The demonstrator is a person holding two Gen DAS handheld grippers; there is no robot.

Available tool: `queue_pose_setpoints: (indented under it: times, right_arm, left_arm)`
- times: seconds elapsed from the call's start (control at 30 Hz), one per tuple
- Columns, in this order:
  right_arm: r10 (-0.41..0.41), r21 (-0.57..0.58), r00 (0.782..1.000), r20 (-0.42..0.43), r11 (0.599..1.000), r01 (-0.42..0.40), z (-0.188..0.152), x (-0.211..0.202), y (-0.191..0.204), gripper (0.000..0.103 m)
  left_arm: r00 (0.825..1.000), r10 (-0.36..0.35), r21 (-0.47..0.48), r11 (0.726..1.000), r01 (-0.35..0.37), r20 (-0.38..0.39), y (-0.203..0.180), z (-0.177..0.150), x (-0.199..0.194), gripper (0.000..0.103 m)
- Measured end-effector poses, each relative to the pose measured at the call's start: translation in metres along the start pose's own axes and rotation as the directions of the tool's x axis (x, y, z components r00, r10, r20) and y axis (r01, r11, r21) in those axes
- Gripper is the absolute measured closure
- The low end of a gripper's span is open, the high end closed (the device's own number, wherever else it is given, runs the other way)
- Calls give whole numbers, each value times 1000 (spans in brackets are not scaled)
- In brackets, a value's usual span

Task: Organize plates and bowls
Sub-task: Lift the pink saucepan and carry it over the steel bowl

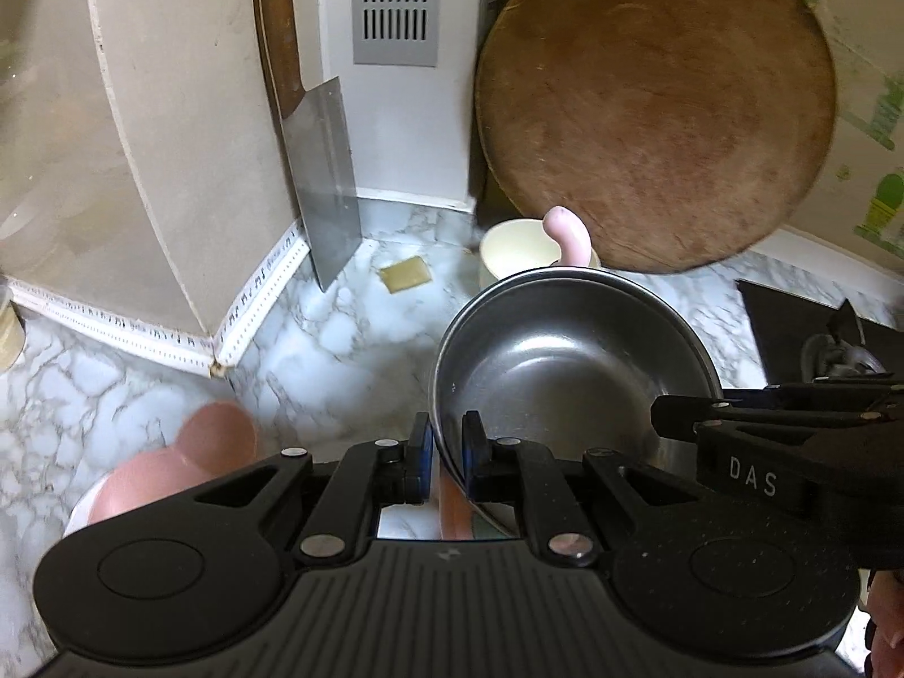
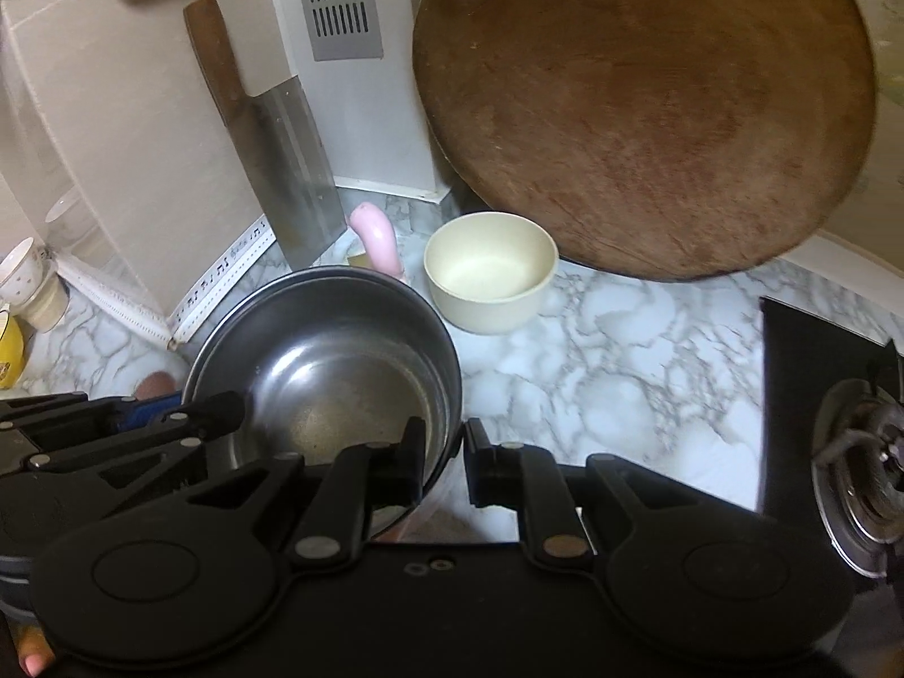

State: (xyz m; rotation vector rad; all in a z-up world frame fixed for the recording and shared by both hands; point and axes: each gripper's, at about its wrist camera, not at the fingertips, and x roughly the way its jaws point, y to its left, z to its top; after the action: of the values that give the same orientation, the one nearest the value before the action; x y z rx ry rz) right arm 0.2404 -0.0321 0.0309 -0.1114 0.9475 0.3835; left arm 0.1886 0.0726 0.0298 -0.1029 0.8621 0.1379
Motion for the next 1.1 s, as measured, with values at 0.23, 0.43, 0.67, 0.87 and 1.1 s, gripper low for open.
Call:
queue_pose_setpoints:
  times: [0.23, 0.43, 0.67, 0.87, 1.1]
  right_arm:
    - [8, -6, 1000, -8, 1000, -8, -26, -26, -12, 88]
    - [14, -5, 1000, -27, 1000, -14, -49, -34, -19, 88]
    - [21, 3, 997, -75, 1000, -21, -75, -33, -25, 88]
    - [27, 19, 994, -103, 1000, -25, -90, -29, -27, 88]
    - [28, 29, 991, -130, 999, -25, -102, -21, -28, 88]
  left_arm:
    - [1000, -11, 10, 1000, 11, -23, -25, -27, -19, 93]
    - [998, -17, 14, 1000, 18, -54, -38, -52, -25, 93]
    - [995, -16, 18, 1000, 18, -97, -47, -72, -24, 93]
    - [993, -13, 21, 1000, 16, -121, -49, -84, -21, 93]
    - [990, -14, 19, 1000, 17, -143, -47, -93, -13, 93]
